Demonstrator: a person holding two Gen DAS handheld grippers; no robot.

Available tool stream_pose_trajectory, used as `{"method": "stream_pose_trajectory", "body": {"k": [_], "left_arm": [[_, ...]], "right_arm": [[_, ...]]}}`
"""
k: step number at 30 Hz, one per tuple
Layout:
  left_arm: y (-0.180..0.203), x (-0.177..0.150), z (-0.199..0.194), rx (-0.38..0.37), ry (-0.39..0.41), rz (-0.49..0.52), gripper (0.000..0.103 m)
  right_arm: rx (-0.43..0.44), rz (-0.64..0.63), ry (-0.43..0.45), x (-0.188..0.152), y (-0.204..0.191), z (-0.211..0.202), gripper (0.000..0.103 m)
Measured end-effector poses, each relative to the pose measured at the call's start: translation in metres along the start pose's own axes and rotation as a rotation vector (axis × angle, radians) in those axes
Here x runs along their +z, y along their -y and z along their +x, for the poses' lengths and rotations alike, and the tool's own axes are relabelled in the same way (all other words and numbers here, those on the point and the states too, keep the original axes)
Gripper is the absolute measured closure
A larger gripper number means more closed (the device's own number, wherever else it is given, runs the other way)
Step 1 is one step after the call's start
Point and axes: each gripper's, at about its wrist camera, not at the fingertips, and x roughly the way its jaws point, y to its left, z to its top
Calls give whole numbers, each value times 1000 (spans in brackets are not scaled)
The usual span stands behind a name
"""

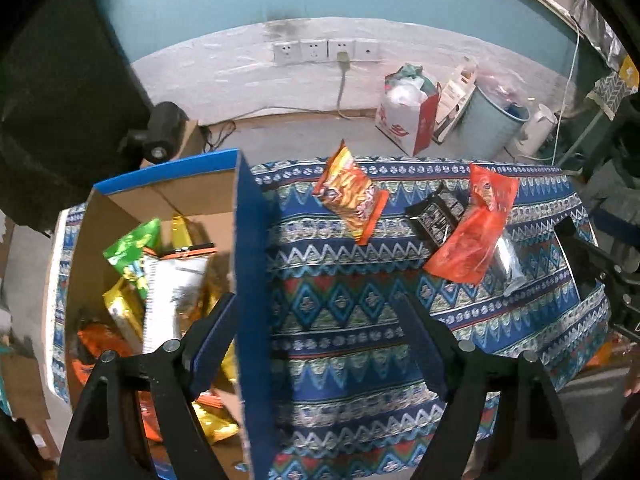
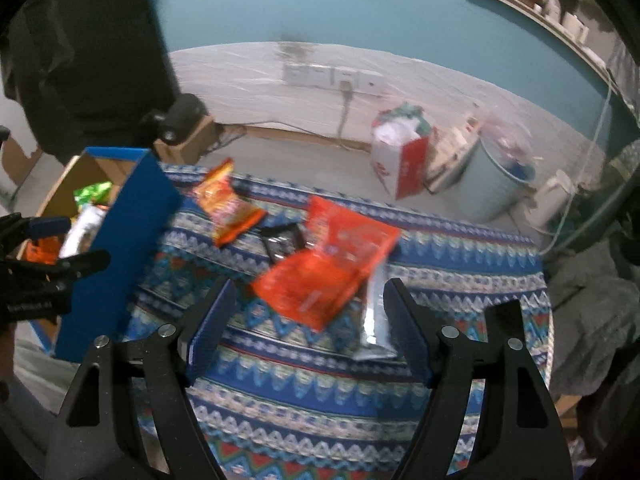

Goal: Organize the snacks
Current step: 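Move both open tools from the box back over the snack pile, then grasp the orange fries bag with the left tool while the right tool grasps a silver foil bar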

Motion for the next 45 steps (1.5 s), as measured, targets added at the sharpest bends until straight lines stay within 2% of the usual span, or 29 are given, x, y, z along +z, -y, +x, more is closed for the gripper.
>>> {"method": "stream_pose_trajectory", "body": {"k": [8,10,16,24,32,40,45], "left_arm": [[17,21,19,17,-34,6,21],[21,24,28,17,-54,5,17],[21,38,64,8,-105,-63,17],[8,59,104,7,-109,-202,17],[4,76,126,-64,-87,-385,17],[3,85,161,-17,-147,-419,17],[3,82,170,-43,-145,-410,18]], "right_arm": [[-31,41,-110,3,59,25,27],[-35,34,-149,9,71,35,27],[-3,29,-228,23,93,71,27],[41,52,-288,11,104,119,27],[54,60,-310,4,106,147,27],[72,77,-315,-2,109,163,27],[75,76,-320,-5,106,171,27]]}}
